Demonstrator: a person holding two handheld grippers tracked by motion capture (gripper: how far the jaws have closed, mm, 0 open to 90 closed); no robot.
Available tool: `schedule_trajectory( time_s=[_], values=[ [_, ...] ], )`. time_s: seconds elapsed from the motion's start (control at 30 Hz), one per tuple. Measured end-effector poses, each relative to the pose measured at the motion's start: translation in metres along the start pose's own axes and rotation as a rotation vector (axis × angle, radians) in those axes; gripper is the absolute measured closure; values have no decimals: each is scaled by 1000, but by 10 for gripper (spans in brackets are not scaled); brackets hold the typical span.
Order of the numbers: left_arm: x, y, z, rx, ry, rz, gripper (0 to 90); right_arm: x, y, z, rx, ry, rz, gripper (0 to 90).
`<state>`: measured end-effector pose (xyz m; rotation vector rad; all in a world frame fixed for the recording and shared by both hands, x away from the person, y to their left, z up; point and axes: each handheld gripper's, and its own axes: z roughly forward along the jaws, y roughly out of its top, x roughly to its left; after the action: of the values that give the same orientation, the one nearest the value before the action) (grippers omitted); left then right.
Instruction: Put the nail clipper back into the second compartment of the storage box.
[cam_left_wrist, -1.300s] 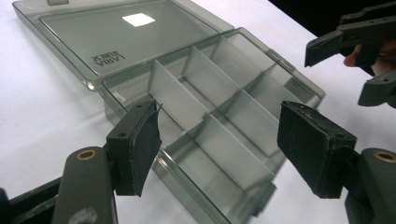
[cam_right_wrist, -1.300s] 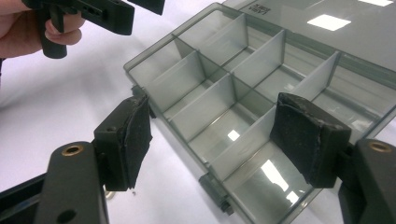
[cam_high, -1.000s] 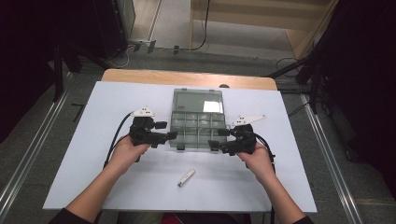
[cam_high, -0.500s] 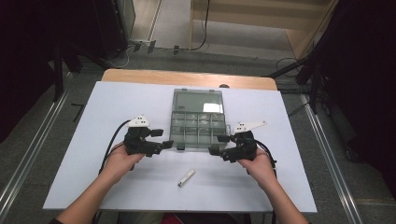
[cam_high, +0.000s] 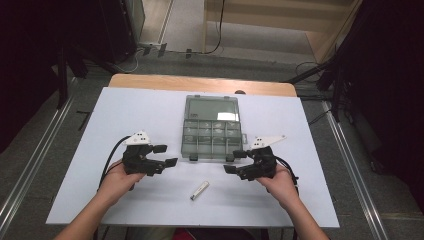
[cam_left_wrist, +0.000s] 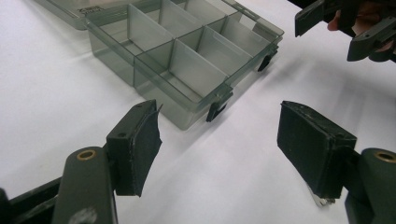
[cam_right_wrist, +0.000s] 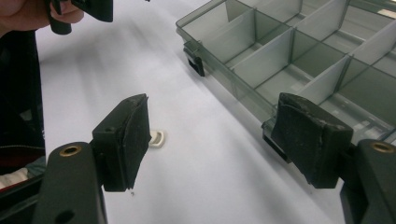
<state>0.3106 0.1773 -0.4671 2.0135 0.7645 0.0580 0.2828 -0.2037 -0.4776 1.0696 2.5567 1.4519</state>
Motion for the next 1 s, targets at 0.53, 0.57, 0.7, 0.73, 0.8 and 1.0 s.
schedule_trajectory(
  time_s=[0.53, 0.57, 0.7, 0.73, 0.8, 1.0],
  values=[
    [-5, -25, -24, 51, 24, 29, 295, 12, -3, 1, 45, 41, -36, 279],
    [-6, -27, -29, 44, 22, 28, 295, 13, -3, 3, 55, 48, -47, 279],
    [-5, -32, -34, 39, 27, 19, 295, 15, -2, 6, 65, 59, -58, 279],
    [-5, -33, -36, 40, 27, 18, 295, 16, -1, 7, 69, 63, -61, 279],
    [-5, -36, -39, 42, 37, 16, 295, 18, 1, 10, 81, 74, -76, 279],
    [-5, -44, -46, 47, 47, 9, 295, 20, 4, 15, 101, 93, -97, 278]
  ],
)
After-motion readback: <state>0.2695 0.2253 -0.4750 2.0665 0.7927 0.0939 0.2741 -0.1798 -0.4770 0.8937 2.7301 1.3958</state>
